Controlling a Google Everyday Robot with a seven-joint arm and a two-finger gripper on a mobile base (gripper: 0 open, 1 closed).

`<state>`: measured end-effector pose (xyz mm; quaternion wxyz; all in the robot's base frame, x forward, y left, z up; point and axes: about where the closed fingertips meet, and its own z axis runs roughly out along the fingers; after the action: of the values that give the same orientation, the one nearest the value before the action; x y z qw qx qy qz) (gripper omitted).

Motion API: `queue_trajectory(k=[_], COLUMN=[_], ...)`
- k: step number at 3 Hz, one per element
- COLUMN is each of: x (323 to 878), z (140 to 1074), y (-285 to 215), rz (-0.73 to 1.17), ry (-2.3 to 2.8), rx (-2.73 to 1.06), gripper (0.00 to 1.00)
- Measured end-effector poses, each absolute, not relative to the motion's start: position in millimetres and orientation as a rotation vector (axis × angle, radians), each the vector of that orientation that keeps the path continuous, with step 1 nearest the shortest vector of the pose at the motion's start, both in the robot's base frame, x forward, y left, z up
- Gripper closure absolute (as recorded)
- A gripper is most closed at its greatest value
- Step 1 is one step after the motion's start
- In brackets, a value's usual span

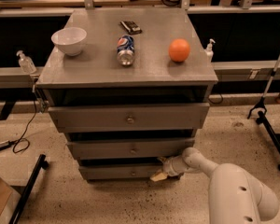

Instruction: Open bottom drawer

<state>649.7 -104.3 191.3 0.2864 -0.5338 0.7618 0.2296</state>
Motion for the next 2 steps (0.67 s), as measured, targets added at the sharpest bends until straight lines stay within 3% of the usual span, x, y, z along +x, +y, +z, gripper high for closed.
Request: queue_trajectory(k=[1, 2], x=[615.7, 617.1], z=[176.7, 183.0], y=[-102.7, -102.8], rz=[0.681, 0.680], ry=[2.111, 2.111], rx=[-1.435, -1.435], gripper=[0.61, 0.83])
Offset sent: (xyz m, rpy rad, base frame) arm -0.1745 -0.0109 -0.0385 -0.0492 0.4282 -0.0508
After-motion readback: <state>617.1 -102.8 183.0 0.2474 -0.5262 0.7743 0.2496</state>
